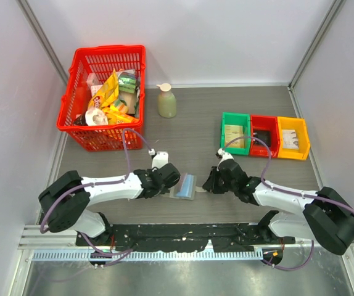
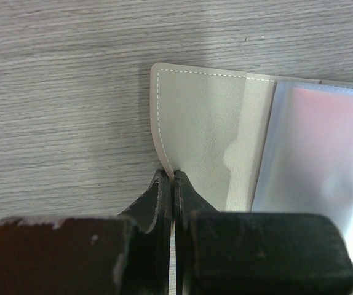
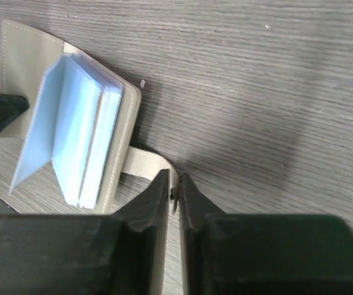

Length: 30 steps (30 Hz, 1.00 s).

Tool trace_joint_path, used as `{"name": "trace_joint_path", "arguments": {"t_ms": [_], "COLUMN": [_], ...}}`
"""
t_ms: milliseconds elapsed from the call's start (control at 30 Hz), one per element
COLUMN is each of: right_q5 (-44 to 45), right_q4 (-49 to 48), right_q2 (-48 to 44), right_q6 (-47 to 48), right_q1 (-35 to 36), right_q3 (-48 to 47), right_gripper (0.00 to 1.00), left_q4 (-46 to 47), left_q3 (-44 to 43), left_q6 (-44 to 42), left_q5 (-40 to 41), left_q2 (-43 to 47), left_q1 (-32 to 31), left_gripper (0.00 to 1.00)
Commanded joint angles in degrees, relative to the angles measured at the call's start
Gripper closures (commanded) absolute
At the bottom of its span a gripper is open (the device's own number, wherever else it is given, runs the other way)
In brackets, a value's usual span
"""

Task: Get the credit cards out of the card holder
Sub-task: Open the card holder at the center of the board.

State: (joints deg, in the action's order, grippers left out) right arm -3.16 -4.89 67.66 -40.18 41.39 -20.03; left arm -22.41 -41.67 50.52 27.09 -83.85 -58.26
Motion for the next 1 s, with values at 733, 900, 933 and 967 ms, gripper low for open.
{"name": "trace_joint_path", "arguments": {"t_ms": [733, 900, 933, 967], "right_q5": [-6.25, -5.1, -5.36, -5.89], "right_q4": [1.9, 0.41, -0.12, -0.47], "right_q2": [-0.87, 2.38, 2.74, 3.53], "right_q6": [2.39, 2.13, 2.13, 2.21], "right_q1": [-0.25, -0.25, -0.25, -0.25], "right_q3": [-7.31, -5.81, -5.72, -5.63], "right_gripper": [0.79, 0.79, 0.79, 0.79], "left_q4": [15.03, 16.0, 16.09, 16.09], "left_q3": [9.06, 9.41, 9.33, 9.24], "left_q6": [13.72, 14.08, 14.08, 14.08], "left_q5": [-5.73, -6.26, -6.35, -6.52], "left_q2": [5.46, 4.67, 4.49, 4.31], "left_q1": [-0.1, -0.27, -0.1, -0.1], "left_gripper": [1.0, 1.0, 1.0, 1.0]}}
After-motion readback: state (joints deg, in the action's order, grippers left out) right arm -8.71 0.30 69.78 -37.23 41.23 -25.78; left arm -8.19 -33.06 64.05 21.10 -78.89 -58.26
